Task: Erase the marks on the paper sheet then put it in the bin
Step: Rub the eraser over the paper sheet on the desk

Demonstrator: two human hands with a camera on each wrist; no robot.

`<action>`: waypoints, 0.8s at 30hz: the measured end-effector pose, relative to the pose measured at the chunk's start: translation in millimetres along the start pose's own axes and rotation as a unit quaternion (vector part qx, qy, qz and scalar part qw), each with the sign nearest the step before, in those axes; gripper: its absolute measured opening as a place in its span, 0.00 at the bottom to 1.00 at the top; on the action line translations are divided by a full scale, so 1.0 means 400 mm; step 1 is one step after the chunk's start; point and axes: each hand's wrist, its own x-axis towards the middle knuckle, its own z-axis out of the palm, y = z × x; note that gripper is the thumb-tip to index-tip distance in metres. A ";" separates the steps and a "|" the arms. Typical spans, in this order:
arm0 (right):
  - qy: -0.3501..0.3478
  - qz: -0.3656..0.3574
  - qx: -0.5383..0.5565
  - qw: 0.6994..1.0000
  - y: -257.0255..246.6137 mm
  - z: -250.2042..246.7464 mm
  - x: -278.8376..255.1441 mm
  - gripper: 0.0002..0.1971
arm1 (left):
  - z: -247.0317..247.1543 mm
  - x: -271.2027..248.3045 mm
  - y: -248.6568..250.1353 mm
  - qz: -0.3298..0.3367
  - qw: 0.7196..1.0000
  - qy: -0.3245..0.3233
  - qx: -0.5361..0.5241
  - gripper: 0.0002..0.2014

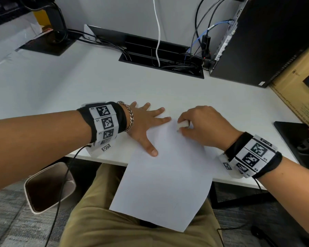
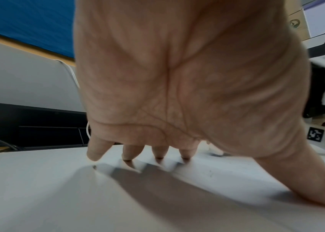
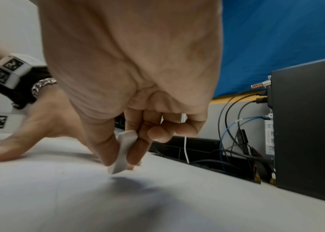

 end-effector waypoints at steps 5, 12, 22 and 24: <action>0.002 -0.001 0.013 1.000 -0.002 0.027 -0.038 0.12 | -0.026 -0.010 -0.007 0.005 0.999 -0.027 0.028 0.66; -0.006 -0.021 0.015 1.000 -0.017 0.035 -0.070 0.11 | -0.001 -0.012 0.030 -0.001 0.999 -0.028 0.017 0.68; -0.005 -0.043 0.036 0.998 -0.033 0.018 0.017 0.17 | 0.022 -0.010 0.033 0.001 1.000 0.008 0.000 0.72; -0.008 -0.053 0.038 0.998 -0.036 0.020 0.023 0.17 | 0.021 -0.010 0.033 -0.001 1.000 0.009 -0.004 0.73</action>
